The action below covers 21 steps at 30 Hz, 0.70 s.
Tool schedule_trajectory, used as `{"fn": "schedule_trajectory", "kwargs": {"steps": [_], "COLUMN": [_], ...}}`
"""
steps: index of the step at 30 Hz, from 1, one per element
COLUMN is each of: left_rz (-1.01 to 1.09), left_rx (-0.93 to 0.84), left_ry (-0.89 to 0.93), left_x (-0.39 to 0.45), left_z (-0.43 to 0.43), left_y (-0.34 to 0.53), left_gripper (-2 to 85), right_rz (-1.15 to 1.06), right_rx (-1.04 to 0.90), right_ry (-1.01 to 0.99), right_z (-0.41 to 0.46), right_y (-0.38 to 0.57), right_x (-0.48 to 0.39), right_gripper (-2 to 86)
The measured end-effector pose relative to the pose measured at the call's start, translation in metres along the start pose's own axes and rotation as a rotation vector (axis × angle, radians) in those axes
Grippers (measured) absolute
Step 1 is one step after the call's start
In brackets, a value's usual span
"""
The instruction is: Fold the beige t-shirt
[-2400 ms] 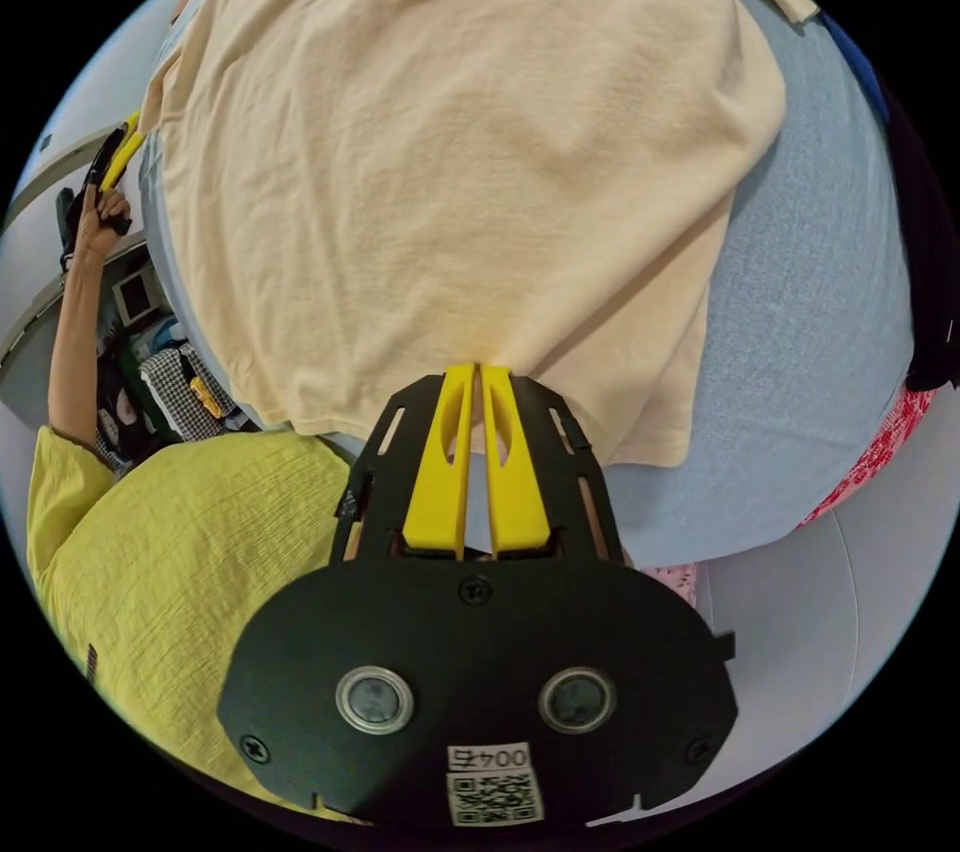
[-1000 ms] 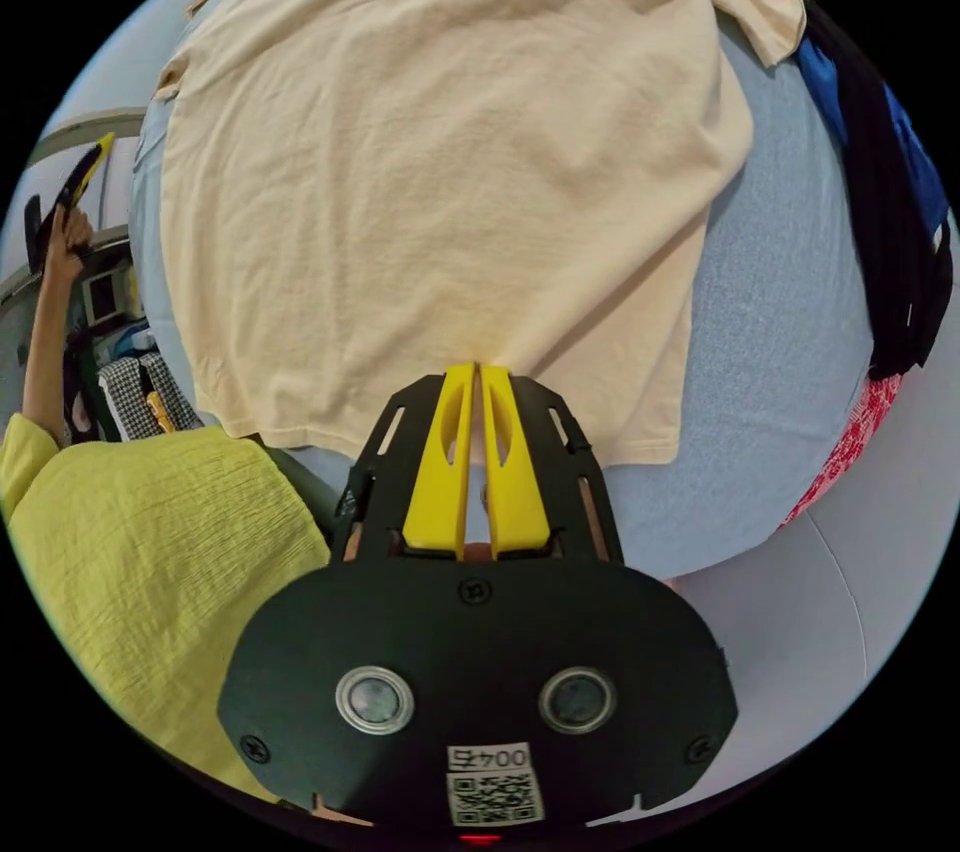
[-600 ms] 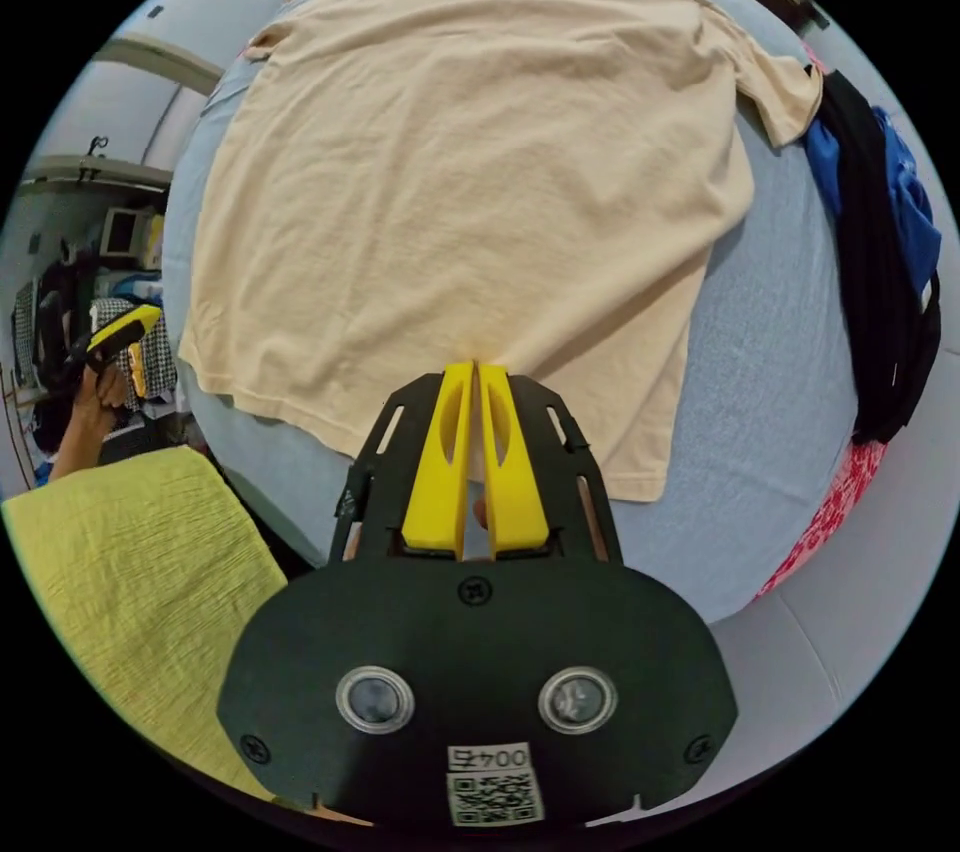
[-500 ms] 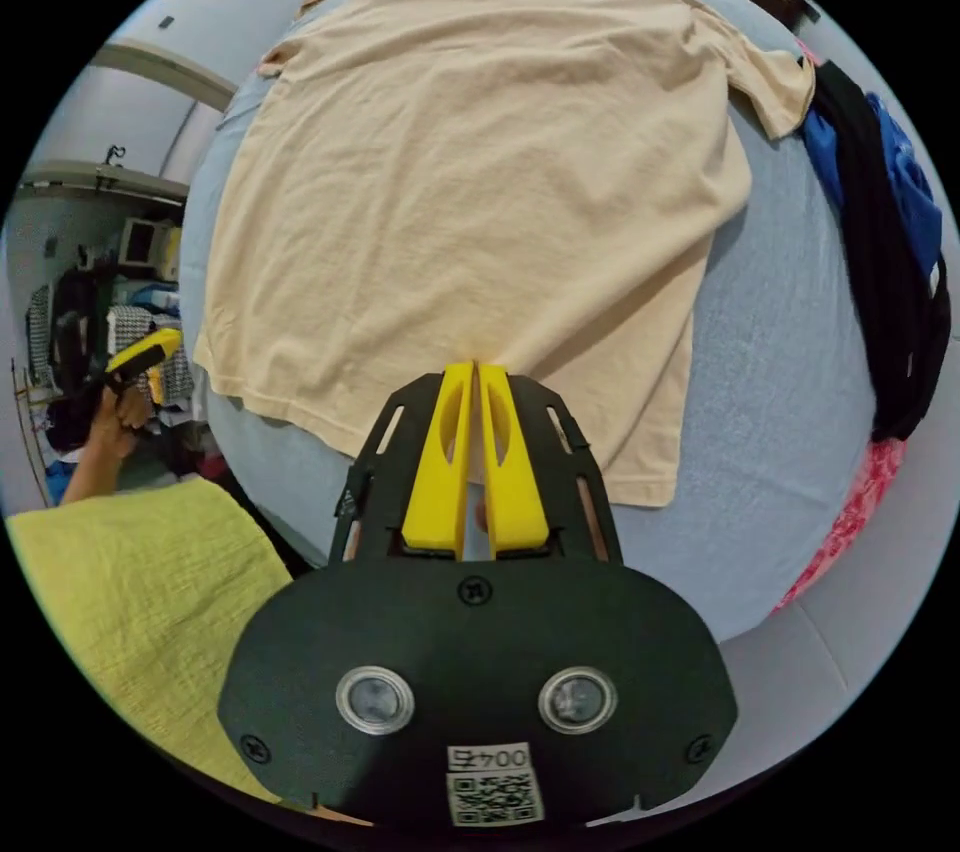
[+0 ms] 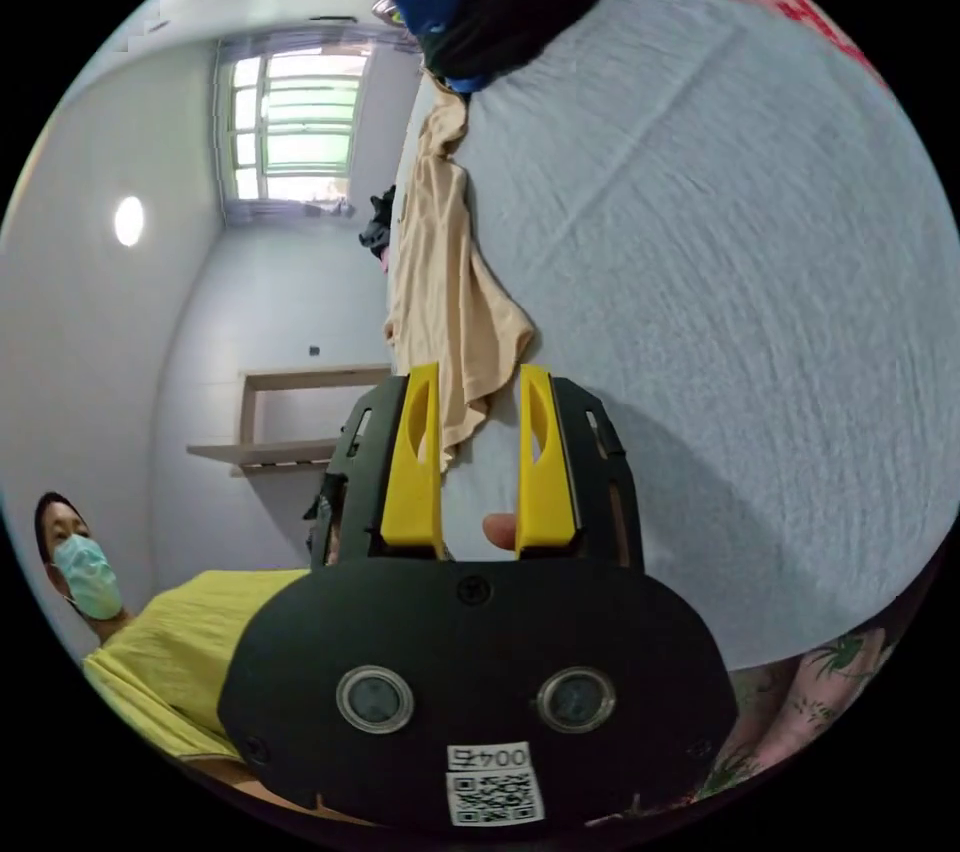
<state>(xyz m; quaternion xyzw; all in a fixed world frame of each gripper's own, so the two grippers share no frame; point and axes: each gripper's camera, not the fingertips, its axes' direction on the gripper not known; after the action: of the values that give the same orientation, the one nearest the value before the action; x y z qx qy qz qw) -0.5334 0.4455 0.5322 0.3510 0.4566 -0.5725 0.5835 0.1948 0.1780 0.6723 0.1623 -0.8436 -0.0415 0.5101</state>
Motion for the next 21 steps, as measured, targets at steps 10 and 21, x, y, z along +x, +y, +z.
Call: {"fn": "schedule_trajectory", "kwargs": {"steps": [10, 21], "left_rz": [-0.07, -0.14], "left_rx": [0.014, -0.023], "left_ry": [0.061, 0.213], "left_x": [-0.027, -0.058], "left_z": [-0.024, -0.02], "left_y": [0.023, 0.034], "left_gripper": [7.8, 8.7], "right_rz": [-0.033, 0.019], "right_rx": [-0.051, -0.072], "right_ry": [0.095, -0.023], "right_z": [-0.026, -0.038], "right_y": [-0.018, -0.023], "right_x": [-0.005, -0.006], "right_gripper": [11.7, 11.0]}}
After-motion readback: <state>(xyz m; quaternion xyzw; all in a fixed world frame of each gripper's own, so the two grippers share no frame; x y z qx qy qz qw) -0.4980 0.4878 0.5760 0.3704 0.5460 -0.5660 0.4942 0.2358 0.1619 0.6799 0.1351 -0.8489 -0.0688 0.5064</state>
